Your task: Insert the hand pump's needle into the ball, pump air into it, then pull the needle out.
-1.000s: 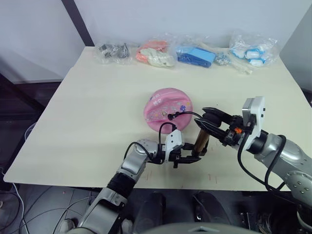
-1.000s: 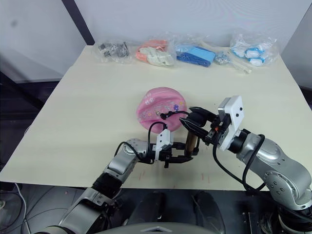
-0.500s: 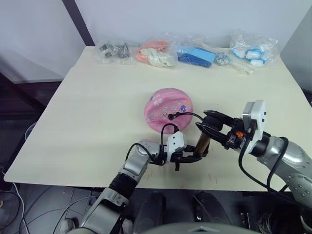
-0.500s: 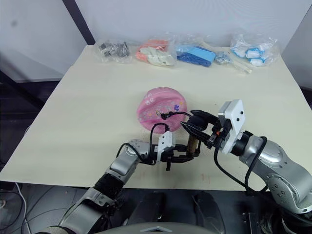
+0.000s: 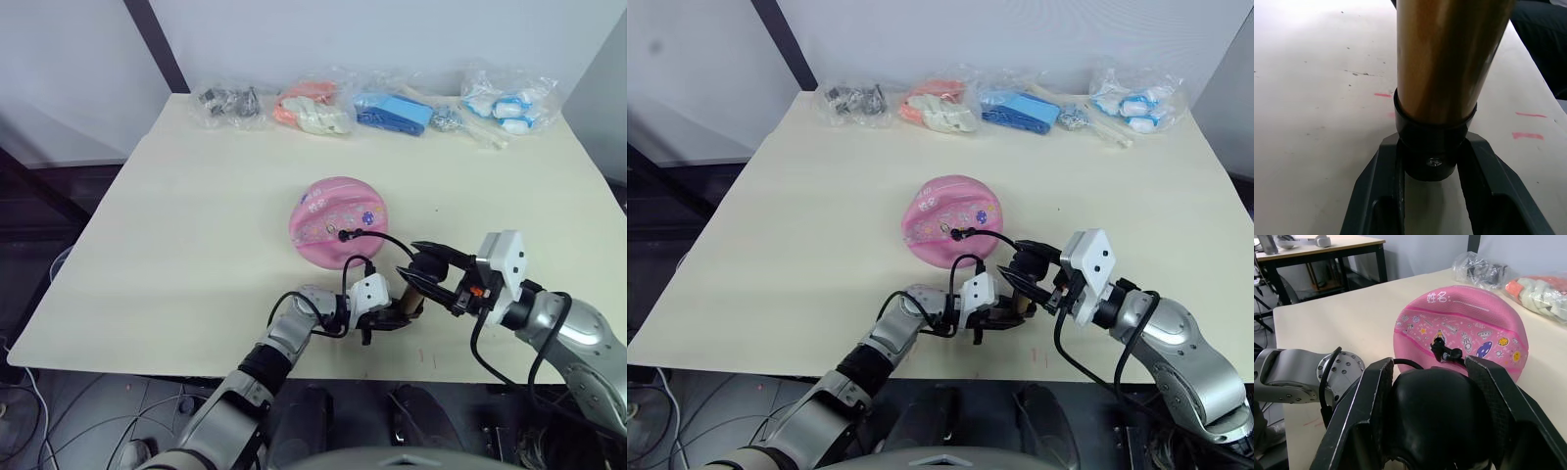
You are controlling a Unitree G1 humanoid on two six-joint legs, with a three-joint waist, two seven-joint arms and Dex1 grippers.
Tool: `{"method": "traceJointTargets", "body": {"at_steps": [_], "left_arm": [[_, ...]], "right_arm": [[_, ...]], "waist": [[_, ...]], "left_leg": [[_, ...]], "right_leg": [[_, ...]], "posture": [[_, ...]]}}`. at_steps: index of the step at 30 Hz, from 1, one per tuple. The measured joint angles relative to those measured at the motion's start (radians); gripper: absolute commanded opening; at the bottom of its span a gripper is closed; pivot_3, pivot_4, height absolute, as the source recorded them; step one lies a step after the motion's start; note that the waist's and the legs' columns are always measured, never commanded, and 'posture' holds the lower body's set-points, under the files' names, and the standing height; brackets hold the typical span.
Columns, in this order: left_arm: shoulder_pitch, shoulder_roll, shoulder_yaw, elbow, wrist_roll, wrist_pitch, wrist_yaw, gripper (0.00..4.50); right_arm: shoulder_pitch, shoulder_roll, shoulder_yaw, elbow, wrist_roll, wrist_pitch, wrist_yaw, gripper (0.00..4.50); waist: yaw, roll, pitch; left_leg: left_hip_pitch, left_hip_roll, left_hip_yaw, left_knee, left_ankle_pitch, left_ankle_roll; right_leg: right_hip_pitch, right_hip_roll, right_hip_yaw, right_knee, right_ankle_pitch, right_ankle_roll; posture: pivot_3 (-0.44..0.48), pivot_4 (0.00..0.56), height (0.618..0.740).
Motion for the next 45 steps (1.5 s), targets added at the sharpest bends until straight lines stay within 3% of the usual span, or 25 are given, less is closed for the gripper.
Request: {"method": "traceJointTargets", "body": {"at_steps": [10,17,29,45], "left_arm": [[-0.023,-0.002,-0.004,0.011,0.016,0.027,-0.015,1.01],[-0.028,-0.006,-0.004,0.022,0.015,0.030,-0.027,1.01],[-0.032,0.002,-0.004,0.040,0.014,0.004,-0.048,1.01],[-0.028,0.003,0.002,0.052,0.015,-0.022,-0.048,1.01]], "right_arm": [[0.007,0.020,-0.023,0.014,0.006,-0.001,0.008,1.85],[-0.065,0.008,-0.080,0.022,0.124,0.072,-0.003,1.85],[-0.318,-0.138,-0.216,-0.022,0.478,0.276,-0.106,1.85],[-0.437,-0.214,-0.243,-0.016,0.630,0.293,-0.129,1.85]], "waist": [[0.001,0.000,0.000],[0.000,0.000,0.000],[-0.002,0.000,0.000],[0.001,0.000,0.000]], "left_leg": [[0.000,0.000,0.000,0.000,0.000,0.000],[0.000,0.000,0.000,0.000,0.000,0.000],[0.000,0.000,-0.001,0.000,0.000,0.000],[-0.001,0.000,-0.001,0.000,0.000,0.000]], "right_leg": [[0.000,0.000,0.000,0.000,0.000,0.000],[0.001,0.000,0.000,0.000,0.000,0.000],[0.001,0.000,-0.001,0.000,0.000,0.000],[0.000,0.000,-0.001,0.000,0.000,0.000]], "posture": [[0.000,0.150,0.736],[0.000,0.150,0.736],[0.000,0.150,0.736],[0.000,0.150,0.736]]}}
